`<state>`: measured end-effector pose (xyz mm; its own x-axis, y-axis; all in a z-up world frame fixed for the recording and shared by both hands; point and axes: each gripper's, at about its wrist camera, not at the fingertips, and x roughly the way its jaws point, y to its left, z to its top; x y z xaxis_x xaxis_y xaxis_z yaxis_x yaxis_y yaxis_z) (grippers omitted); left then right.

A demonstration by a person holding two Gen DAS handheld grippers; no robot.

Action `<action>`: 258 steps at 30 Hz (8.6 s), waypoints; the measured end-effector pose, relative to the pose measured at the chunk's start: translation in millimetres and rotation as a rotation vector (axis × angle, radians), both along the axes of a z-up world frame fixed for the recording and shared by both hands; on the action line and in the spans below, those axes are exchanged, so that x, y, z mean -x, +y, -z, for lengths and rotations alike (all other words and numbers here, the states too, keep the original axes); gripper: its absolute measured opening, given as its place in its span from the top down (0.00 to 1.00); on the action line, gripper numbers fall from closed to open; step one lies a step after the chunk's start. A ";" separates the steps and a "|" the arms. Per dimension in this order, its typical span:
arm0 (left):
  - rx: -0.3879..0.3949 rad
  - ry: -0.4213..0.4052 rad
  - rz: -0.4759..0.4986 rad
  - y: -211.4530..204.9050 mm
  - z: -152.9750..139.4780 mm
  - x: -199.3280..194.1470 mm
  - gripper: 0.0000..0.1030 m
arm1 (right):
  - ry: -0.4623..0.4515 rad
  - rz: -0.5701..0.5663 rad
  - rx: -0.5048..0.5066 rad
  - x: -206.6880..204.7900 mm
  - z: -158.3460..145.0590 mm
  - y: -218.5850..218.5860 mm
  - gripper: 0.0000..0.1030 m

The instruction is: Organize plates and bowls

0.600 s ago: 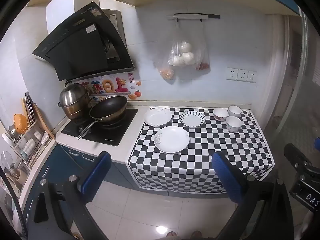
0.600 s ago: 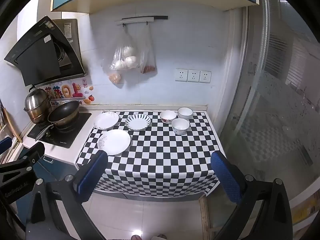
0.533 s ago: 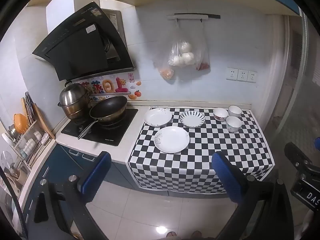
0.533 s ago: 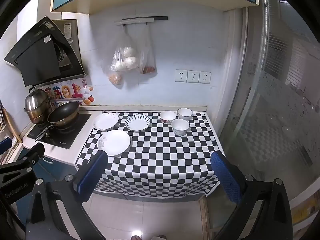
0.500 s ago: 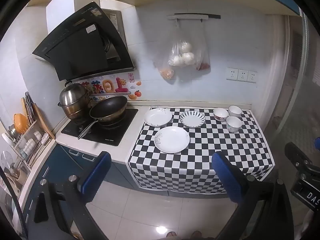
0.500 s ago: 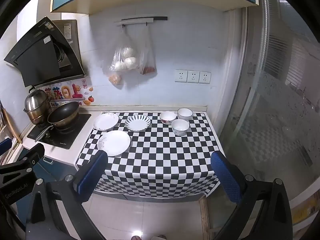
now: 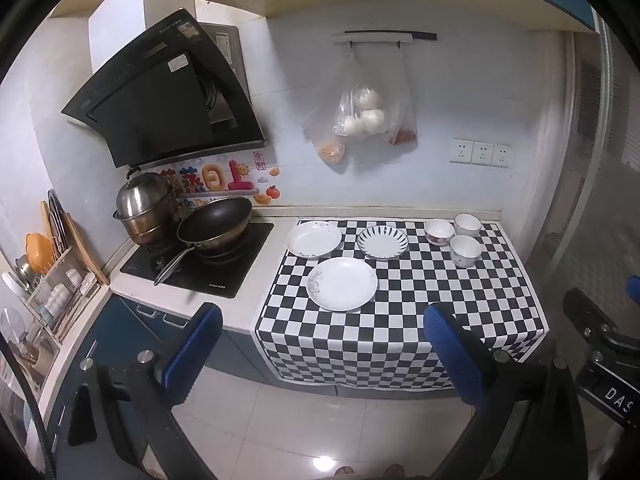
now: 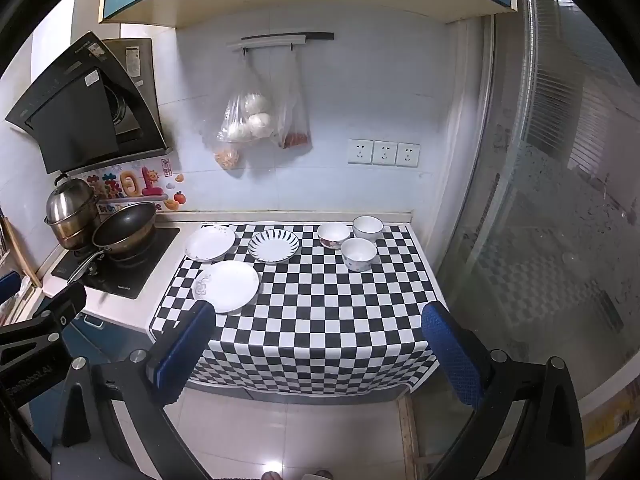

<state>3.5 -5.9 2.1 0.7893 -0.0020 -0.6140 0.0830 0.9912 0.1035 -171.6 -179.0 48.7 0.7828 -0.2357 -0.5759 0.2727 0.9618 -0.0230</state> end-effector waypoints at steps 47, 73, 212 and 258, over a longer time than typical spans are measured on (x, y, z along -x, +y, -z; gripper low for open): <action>0.011 -0.018 0.009 1.0 -5.2 3.5 0.00 | -0.016 0.028 0.011 0.4 -0.3 -8.1 0.00; 0.011 -0.030 0.004 3.1 -3.6 4.9 0.00 | -0.023 0.023 0.007 -2.4 0.1 -10.3 0.00; -0.025 0.962 0.189 -101.7 388.4 -438.3 0.65 | 0.821 -0.106 -0.603 -506.0 470.8 -142.2 0.79; 0.343 0.867 -0.206 135.8 390.5 -648.4 0.57 | 0.816 -0.378 -0.588 -811.8 428.2 33.7 0.31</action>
<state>652.0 130.0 -388.4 0.0644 -0.2023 -0.9772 -0.1856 0.9597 -0.2110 640.2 -145.3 -379.5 0.0749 0.4257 -0.9018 0.0665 0.9002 0.4304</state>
